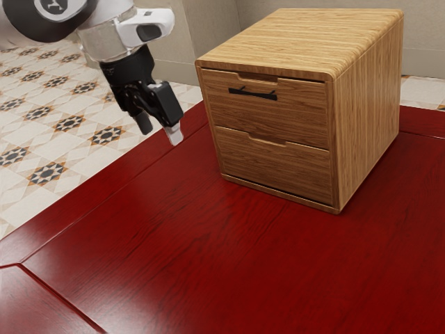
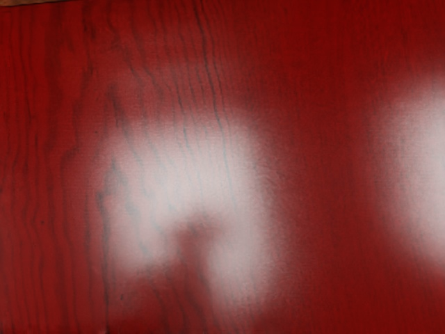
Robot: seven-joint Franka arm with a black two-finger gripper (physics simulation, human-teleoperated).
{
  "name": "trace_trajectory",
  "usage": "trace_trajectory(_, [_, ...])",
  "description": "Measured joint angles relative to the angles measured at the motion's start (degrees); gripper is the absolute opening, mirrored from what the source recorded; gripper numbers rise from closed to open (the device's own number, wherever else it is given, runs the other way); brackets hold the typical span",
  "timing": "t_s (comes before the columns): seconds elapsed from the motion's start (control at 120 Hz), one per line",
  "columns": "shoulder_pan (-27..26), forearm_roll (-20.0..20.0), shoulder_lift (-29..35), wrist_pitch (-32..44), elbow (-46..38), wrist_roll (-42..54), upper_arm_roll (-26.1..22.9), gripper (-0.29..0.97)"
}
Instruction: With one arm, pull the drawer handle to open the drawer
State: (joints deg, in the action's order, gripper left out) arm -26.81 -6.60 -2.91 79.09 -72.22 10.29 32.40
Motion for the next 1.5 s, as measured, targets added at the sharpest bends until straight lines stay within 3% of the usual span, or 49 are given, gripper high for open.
trace_trajectory(0.042, [4.9,0.6,-0.9,0.3,0.2,0.4,-0.3,0.65])
trace_trajectory(0.158, [25.6,0.3,-1.3,0.7,0.2,1.2,0.4,0.65])
trace_trajectory(0.233, [31.3,-0.7,-1.3,0.8,0.1,1.7,0.6,0.66])
trace_trajectory(0.292, [31.0,-0.1,-0.5,0.9,3.6,2.5,-0.1,0.66])
trace_trajectory(0.425, [19.3,5.8,5.5,1.0,9.6,9.2,-4.0,0.65])
trace_trajectory(0.533, [14.9,7.7,6.1,1.1,9.7,16.6,-7.9,0.65])
trace_trajectory(0.742, [18.3,8.7,6.0,0.8,9.3,28.1,-12.5,0.65])
trace_trajectory(0.942, [15.8,9.0,8.3,0.6,6.4,35.9,-18.1,0.65])
trace_trajectory(1.033, [25.0,9.0,10.3,0.6,4.0,38.7,-27.0,0.65])
trace_trajectory(1.2, [34.3,9.0,16.8,3.6,-6.7,42.9,-37.0,0.65])
trace_trajectory(1.5, [36.1,9.1,13.6,14.0,-10.8,48.3,-40.2,0.65])
